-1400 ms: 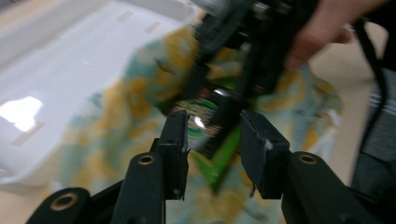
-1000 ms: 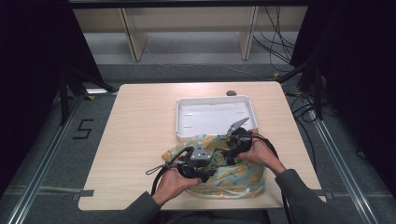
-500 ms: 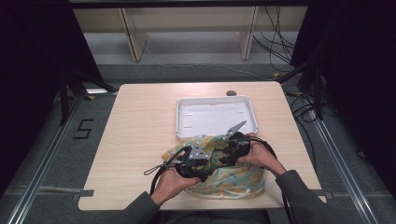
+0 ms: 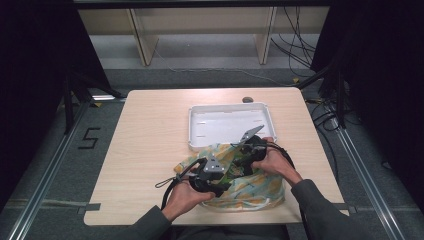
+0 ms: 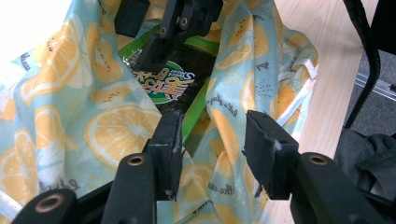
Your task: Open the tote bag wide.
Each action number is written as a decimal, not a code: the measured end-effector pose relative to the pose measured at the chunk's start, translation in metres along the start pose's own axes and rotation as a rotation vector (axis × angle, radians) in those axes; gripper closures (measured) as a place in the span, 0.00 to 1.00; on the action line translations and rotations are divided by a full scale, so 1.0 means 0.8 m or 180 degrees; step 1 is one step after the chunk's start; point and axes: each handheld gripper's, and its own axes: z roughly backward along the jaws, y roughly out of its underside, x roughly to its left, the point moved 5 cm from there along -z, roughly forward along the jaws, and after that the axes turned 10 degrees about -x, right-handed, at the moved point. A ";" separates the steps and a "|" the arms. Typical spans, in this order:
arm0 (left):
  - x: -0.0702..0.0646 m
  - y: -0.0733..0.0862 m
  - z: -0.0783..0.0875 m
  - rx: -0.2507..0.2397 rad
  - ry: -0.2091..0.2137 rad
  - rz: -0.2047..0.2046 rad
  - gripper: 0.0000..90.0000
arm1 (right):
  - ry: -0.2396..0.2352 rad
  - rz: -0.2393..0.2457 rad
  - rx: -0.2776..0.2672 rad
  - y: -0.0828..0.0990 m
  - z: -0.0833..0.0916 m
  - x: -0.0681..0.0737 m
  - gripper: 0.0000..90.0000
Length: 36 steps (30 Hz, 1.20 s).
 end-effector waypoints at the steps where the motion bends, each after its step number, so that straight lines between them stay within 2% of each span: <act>1: 0.000 0.000 0.001 0.0002 -0.0006 -0.0002 0.63 | -0.0029 0.0014 0.0040 0.000 0.001 0.000 0.42; 5: 0.000 0.000 0.001 -0.0013 -0.0002 0.0014 0.63 | -0.0099 0.0057 -0.0040 -0.001 -0.004 0.002 0.42; 7: 0.000 0.000 0.001 -0.0011 -0.0001 0.0011 0.63 | -0.0085 0.0122 -0.0056 -0.002 -0.005 0.001 0.42; 9: 0.000 0.000 0.001 -0.0012 0.0005 0.0014 0.63 | -0.0058 0.0120 -0.0078 -0.002 -0.007 0.001 0.43; 10: 0.000 0.000 0.001 -0.0012 0.0007 0.0014 0.63 | -0.0102 -0.0035 0.0016 0.000 -0.006 0.005 0.43; 11: 0.000 0.000 0.000 -0.0022 -0.0011 0.0032 0.63 | -0.0075 0.0091 -0.0070 -0.002 -0.008 -0.001 0.43; 12: 0.000 0.000 0.000 -0.0036 -0.0002 0.0049 0.63 | -0.0082 0.0096 -0.0074 -0.001 -0.009 -0.002 0.43; 13: 0.001 0.000 0.002 0.0005 0.0022 -0.0022 0.63 | -0.0045 0.0099 -0.0079 -0.001 -0.009 -0.004 0.43; 14: 0.001 0.000 0.002 0.0005 0.0022 -0.0022 0.63 | -0.0045 0.0099 -0.0079 -0.001 -0.009 -0.004 0.43; 15: 0.001 0.000 0.002 -0.0023 -0.0004 0.0047 0.63 | -0.0029 0.0100 -0.0085 -0.002 -0.007 -0.005 0.43; 16: 0.001 0.000 0.002 -0.0023 -0.0004 0.0047 0.63 | -0.0029 0.0100 -0.0085 -0.002 -0.007 -0.005 0.43; 18: 0.003 0.000 0.003 0.0004 0.0002 -0.0012 0.63 | -0.0046 0.0044 -0.0006 0.001 -0.008 -0.006 0.41; 20: 0.003 0.000 0.003 -0.0013 -0.0005 0.0005 0.63 | -0.0132 -0.0066 0.0007 0.003 -0.009 -0.004 0.40; 21: 0.002 0.000 0.002 -0.0044 -0.0016 0.0075 0.63 | -0.0155 -0.0082 0.0041 0.004 -0.007 -0.004 0.40; 22: 0.002 0.000 0.003 -0.0052 -0.0028 0.0073 0.63 | -0.0164 -0.0098 0.0044 0.004 -0.007 -0.004 0.40; 23: 0.004 0.000 0.005 -0.0022 -0.0014 0.0014 0.63 | -0.0176 -0.0107 0.0058 0.005 -0.005 -0.004 0.40; 24: 0.003 -0.001 0.004 -0.0059 -0.0033 0.0045 0.63 | -0.0208 -0.0201 0.0120 0.006 -0.002 0.000 0.40; 25: 0.003 -0.001 0.005 -0.0046 -0.0030 0.0034 0.63 | -0.0226 -0.0143 0.0097 0.007 -0.002 -0.001 0.40; 26: 0.003 -0.001 0.005 -0.0046 -0.0030 0.0034 0.65 | -0.0226 -0.0143 0.0097 0.007 -0.002 -0.001 0.40; 28: -0.001 -0.004 0.004 -0.0122 -0.0027 0.0096 0.68 | -0.0302 -0.0252 0.0085 0.012 0.002 0.002 0.41; 29: -0.002 -0.006 0.003 -0.0146 0.0005 0.0075 0.71 | -0.0309 -0.0371 0.0157 0.014 0.005 0.005 0.41; 31: -0.004 -0.007 0.001 -0.0157 0.0024 0.0075 0.79 | -0.0296 -0.0375 0.0128 0.014 0.006 0.004 0.42; 32: -0.005 -0.007 0.000 -0.0128 0.0059 0.0024 0.79 | -0.0321 -0.0340 0.0090 0.013 0.006 0.002 0.42; 34: -0.011 -0.006 -0.004 -0.0120 0.0078 0.0043 0.84 | -0.0321 -0.0345 0.0053 0.012 0.006 0.000 0.43; 36: -0.019 -0.004 -0.005 -0.0084 0.0175 -0.0042 0.90 | -0.0321 -0.0358 0.0065 0.012 0.005 0.000 0.43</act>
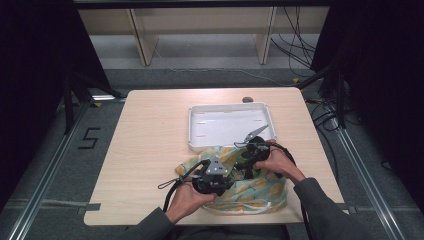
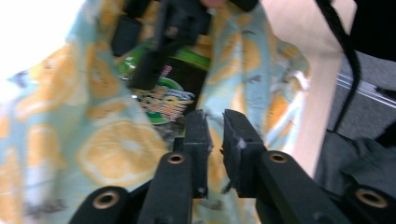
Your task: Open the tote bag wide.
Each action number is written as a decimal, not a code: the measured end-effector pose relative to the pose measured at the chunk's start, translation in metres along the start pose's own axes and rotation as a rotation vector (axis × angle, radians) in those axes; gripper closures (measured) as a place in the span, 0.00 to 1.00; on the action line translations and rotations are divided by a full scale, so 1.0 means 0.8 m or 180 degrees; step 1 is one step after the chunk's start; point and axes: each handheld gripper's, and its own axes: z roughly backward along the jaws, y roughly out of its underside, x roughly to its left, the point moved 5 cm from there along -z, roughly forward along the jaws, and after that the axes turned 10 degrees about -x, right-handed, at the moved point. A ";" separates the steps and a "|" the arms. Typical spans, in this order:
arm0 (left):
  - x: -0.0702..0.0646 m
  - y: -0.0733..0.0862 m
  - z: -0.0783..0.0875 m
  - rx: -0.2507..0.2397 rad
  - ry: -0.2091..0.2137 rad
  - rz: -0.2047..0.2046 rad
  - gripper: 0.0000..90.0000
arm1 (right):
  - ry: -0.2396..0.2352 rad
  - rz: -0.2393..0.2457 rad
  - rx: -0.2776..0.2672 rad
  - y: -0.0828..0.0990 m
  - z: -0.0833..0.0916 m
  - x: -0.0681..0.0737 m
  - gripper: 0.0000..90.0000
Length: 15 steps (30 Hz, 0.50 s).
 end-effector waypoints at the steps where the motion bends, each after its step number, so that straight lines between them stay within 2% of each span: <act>1: -0.006 0.001 -0.001 0.0009 0.0043 0.0038 0.92 | -0.0022 -0.0005 0.0018 0.000 0.000 0.000 0.42; 2: -0.006 0.001 -0.001 0.0009 0.0043 0.0038 0.93 | -0.0022 -0.0005 0.0018 0.000 0.000 0.000 0.42; 3: -0.006 0.006 -0.008 0.0156 0.0041 -0.0035 0.94 | 0.0001 -0.0050 0.0050 0.000 -0.002 0.002 0.42; 5: 0.003 0.014 -0.017 0.0281 0.0033 0.0025 0.95 | -0.0019 -0.0031 0.0057 -0.001 -0.004 0.001 0.43; 6: 0.007 0.018 -0.021 0.0360 0.0043 0.0009 0.96 | -0.0038 0.0007 0.0060 -0.002 -0.005 0.000 0.43; 8: 0.009 0.021 -0.024 0.0391 0.0011 0.0020 0.97 | -0.0015 -0.0067 0.0076 -0.002 -0.005 0.003 0.43; 9: 0.012 0.023 -0.026 0.0413 0.0011 -0.0032 0.98 | -0.0010 -0.0083 0.0094 -0.003 -0.004 0.003 0.43; 10: 0.011 0.024 -0.026 0.0413 0.0021 0.0009 0.98 | -0.0010 -0.0083 0.0094 -0.003 -0.004 0.003 0.43; 13: 0.005 0.023 -0.027 0.0456 0.0056 -0.0075 0.98 | -0.0006 -0.0101 0.0073 -0.003 -0.006 0.002 0.44; 14: 0.004 0.026 -0.030 0.0538 0.0066 -0.0079 0.99 | -0.0018 -0.0099 0.0105 -0.003 -0.006 0.002 0.43; 15: 0.003 0.028 -0.033 0.0544 0.0064 -0.0058 0.99 | -0.0002 -0.0090 0.0087 -0.003 -0.007 0.002 0.43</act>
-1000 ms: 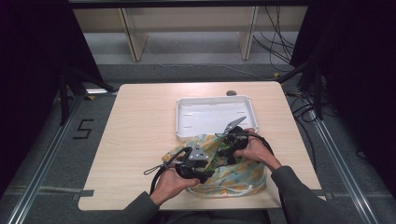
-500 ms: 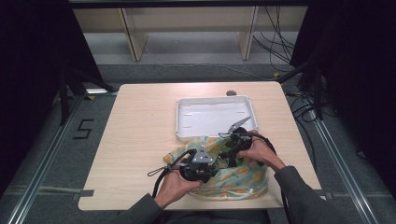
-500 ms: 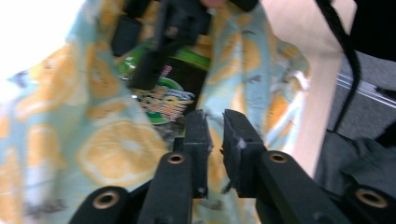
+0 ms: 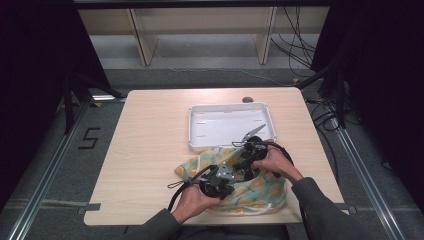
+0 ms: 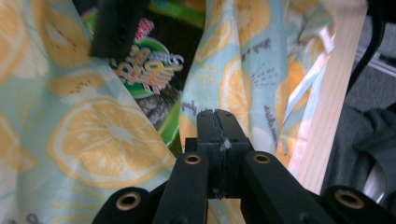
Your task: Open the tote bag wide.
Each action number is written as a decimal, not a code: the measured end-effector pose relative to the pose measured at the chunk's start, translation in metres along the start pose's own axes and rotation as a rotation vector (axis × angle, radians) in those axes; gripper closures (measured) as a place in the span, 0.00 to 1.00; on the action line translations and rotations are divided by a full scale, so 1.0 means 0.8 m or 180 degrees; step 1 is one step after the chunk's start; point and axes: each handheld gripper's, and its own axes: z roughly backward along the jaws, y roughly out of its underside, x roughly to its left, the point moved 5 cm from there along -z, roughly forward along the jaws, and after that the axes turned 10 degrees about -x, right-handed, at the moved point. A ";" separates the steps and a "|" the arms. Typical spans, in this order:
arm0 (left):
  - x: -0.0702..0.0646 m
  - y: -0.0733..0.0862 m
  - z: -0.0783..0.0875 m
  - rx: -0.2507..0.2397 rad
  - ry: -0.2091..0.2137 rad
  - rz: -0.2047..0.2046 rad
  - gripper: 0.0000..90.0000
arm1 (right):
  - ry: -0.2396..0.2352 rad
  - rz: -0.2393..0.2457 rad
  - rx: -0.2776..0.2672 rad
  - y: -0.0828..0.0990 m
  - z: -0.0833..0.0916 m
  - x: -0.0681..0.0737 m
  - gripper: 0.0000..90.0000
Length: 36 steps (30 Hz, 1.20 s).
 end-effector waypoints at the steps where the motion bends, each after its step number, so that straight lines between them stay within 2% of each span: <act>1: -0.002 0.001 -0.004 -0.0024 -0.0009 0.0050 0.99 | -0.0012 -0.0011 -0.0017 0.000 -0.001 0.001 0.43; 2: -0.001 0.003 -0.005 0.0051 0.0013 -0.0031 0.99 | 0.0000 -0.0002 -0.0014 0.000 -0.001 0.001 0.43; 4: -0.004 0.006 -0.010 0.0077 -0.0004 -0.0012 0.99 | 0.0005 -0.0014 -0.0020 0.000 -0.002 0.000 0.44; 5: -0.003 0.007 -0.012 0.0093 -0.0014 -0.0069 0.99 | 0.0009 -0.0044 0.0009 0.000 0.000 0.001 0.44; 6: -0.005 0.007 -0.016 0.0039 -0.0050 0.0017 0.99 | 0.0001 -0.0043 0.0008 0.000 -0.001 0.001 0.44; 7: -0.005 0.007 -0.016 0.0039 -0.0050 0.0017 0.99 | -0.0001 -0.0042 0.0007 0.000 -0.001 0.001 0.44; 8: 0.000 0.009 -0.017 0.0131 -0.0050 -0.0032 0.99 | -0.0005 -0.0047 0.0012 0.000 -0.001 0.001 0.44; 11: 0.004 0.010 -0.020 0.0140 -0.0084 -0.0041 0.99 | -0.0024 -0.0043 0.0002 0.000 -0.001 0.001 0.44; 12: 0.006 0.009 -0.022 0.0132 -0.0087 0.0053 0.99 | -0.0066 -0.0059 0.0007 0.000 0.000 0.000 0.44; 13: 0.008 0.008 -0.023 0.0143 -0.0084 -0.0019 0.99 | -0.0081 -0.0091 0.0002 0.000 0.000 0.000 0.44; 14: 0.009 0.007 -0.024 0.0144 -0.0084 -0.0002 0.99 | -0.0097 -0.0130 -0.0009 0.000 0.000 0.000 0.44; 15: 0.009 0.007 -0.025 0.0150 -0.0065 0.0077 0.99 | -0.0096 -0.0159 -0.0005 0.000 0.000 0.000 0.45; 16: 0.009 0.007 -0.027 0.0141 -0.0059 0.0101 0.99 | -0.0114 -0.0134 -0.0011 0.000 0.001 -0.001 0.45; 21: 0.012 0.007 -0.031 0.0157 -0.0071 0.0068 0.99 | -0.0164 -0.0180 0.0033 0.001 0.001 0.000 0.45; 22: 0.013 0.007 -0.031 0.0168 -0.0070 0.0048 0.99 | -0.0236 -0.0194 0.0064 0.001 0.000 0.001 0.45; 25: 0.013 0.007 -0.034 0.0156 -0.0059 0.0072 1.00 | -0.0197 -0.0215 0.0099 0.002 0.000 0.002 0.46; 27: 0.013 0.006 -0.034 0.0154 -0.0065 0.0073 0.99 | -0.0244 -0.0228 0.0076 0.001 0.000 0.002 0.46; 28: 0.009 0.005 -0.033 0.0150 -0.0029 0.0105 0.99 | -0.0206 -0.0219 0.0084 0.001 0.001 0.001 0.48; 29: 0.008 0.004 -0.033 0.0143 -0.0009 0.0059 0.99 | -0.0214 -0.0222 0.0092 0.001 0.000 0.000 0.48; 33: 0.000 0.001 -0.033 0.0068 0.0009 0.0118 0.99 | -0.0265 -0.0254 0.0116 0.002 -0.001 0.001 0.48; 34: 0.001 -0.001 -0.031 0.0087 0.0079 0.0035 0.99 | -0.0235 -0.0259 0.0122 0.002 -0.002 -0.001 0.48; 35: -0.003 -0.002 -0.033 0.0000 0.0057 0.0138 0.99 | -0.0222 -0.0295 0.0119 0.002 -0.001 0.000 0.48; 36: -0.002 -0.001 -0.030 0.0099 0.0050 0.0009 0.99 | -0.0248 -0.0303 0.0112 0.002 -0.001 0.000 0.48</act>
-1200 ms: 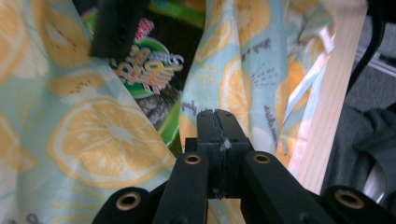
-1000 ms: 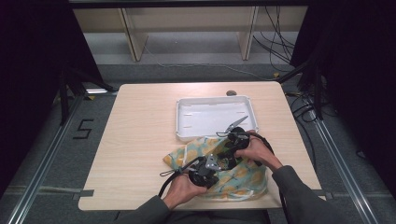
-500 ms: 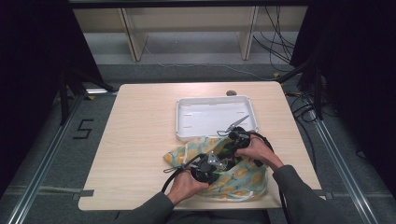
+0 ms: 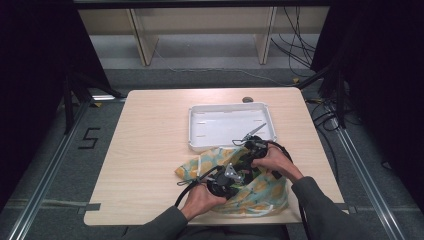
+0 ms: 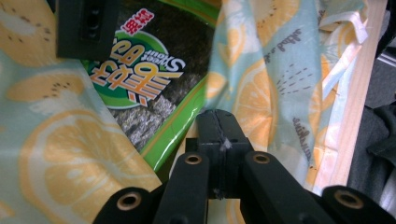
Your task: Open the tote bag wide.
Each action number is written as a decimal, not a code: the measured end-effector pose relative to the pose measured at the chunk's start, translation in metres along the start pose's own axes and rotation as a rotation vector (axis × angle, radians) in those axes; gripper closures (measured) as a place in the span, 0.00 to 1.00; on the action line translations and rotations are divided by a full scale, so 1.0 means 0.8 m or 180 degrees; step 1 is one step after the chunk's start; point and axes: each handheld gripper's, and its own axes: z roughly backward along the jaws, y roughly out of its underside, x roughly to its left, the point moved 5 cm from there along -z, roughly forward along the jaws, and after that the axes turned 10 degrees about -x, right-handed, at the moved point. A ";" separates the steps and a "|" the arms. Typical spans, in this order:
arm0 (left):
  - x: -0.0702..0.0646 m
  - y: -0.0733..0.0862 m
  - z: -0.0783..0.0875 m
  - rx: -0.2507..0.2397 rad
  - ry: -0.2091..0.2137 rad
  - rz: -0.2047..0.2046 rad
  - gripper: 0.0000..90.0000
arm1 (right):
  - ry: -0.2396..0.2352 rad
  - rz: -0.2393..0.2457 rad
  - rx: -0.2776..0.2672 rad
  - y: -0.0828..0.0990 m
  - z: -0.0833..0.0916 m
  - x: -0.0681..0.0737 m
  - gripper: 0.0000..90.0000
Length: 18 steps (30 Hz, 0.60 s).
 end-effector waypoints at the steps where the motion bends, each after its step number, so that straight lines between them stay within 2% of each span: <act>1: 0.000 0.000 0.000 0.0000 0.0000 0.0000 0.99 | -0.0013 -0.0008 -0.0001 0.000 0.000 0.000 0.48; 4: -0.001 -0.001 0.000 -0.0031 -0.0004 0.0019 0.99 | -0.0009 -0.0037 -0.0014 0.000 0.000 -0.001 0.48; 5: -0.003 -0.004 0.000 -0.0100 -0.0036 0.0050 0.99 | -0.0006 -0.0040 -0.0012 0.000 0.000 -0.001 0.48; 6: 0.000 -0.004 0.002 -0.0020 -0.0038 -0.0076 0.99 | 0.0010 -0.0016 -0.0015 0.000 0.000 -0.002 0.48; 7: 0.000 -0.004 0.002 -0.0020 -0.0038 -0.0076 0.99 | 0.0010 -0.0016 -0.0015 0.000 0.000 -0.002 0.48; 8: 0.000 -0.004 0.002 -0.0005 -0.0044 -0.0052 0.99 | -0.0035 -0.0022 0.0006 0.000 -0.001 -0.002 0.48; 11: 0.002 -0.003 -0.002 -0.0008 -0.0023 -0.0015 0.99 | -0.0030 -0.0098 -0.0001 0.000 -0.001 0.000 0.48; 12: 0.000 -0.005 -0.005 -0.0121 -0.0034 0.0123 1.00 | -0.0082 -0.0111 -0.0004 0.000 0.001 0.000 0.48; 13: 0.001 -0.004 -0.004 -0.0114 -0.0037 0.0112 1.00 | -0.0049 -0.0114 -0.0021 0.000 0.001 0.000 0.47; 14: 0.005 -0.003 -0.001 -0.0001 -0.0023 -0.0018 0.99 | -0.0051 -0.0129 -0.0033 0.000 0.002 0.000 0.47; 18: 0.005 -0.003 -0.002 -0.0018 -0.0037 0.0048 1.00 | -0.0100 -0.0162 -0.0031 -0.001 0.005 0.001 0.47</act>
